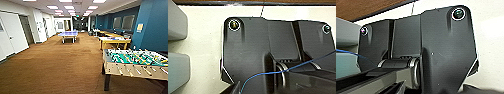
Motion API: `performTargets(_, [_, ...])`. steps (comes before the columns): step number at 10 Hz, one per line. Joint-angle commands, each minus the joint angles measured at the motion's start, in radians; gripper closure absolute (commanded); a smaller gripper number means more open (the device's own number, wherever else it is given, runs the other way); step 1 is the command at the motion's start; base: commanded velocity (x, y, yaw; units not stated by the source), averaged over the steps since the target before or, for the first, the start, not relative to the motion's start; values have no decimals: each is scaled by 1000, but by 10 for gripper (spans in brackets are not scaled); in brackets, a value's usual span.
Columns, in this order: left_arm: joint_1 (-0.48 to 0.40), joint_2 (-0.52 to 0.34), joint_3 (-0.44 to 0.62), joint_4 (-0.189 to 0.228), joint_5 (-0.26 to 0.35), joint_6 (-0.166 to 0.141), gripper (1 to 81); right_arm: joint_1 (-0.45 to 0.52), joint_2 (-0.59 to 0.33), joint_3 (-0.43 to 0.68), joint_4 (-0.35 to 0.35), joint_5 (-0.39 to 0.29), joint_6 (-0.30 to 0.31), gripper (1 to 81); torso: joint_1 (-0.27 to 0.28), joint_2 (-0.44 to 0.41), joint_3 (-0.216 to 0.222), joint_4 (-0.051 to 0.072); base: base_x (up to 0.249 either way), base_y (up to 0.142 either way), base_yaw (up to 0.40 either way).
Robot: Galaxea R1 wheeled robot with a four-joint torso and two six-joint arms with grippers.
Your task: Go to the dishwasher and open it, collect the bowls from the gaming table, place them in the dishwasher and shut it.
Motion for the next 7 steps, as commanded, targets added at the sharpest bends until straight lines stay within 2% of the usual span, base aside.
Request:
performTargets(1, [-52,-4,-2,0,54,2,10,45,8,1,-2,-57,-2,10,1,0,0,0,0,0,0])
performTargets(7, [-50,-4,-2,6,54,4,10,42,17,1,-2,-55,-2,10,1,-1,0,0,108,0,0])
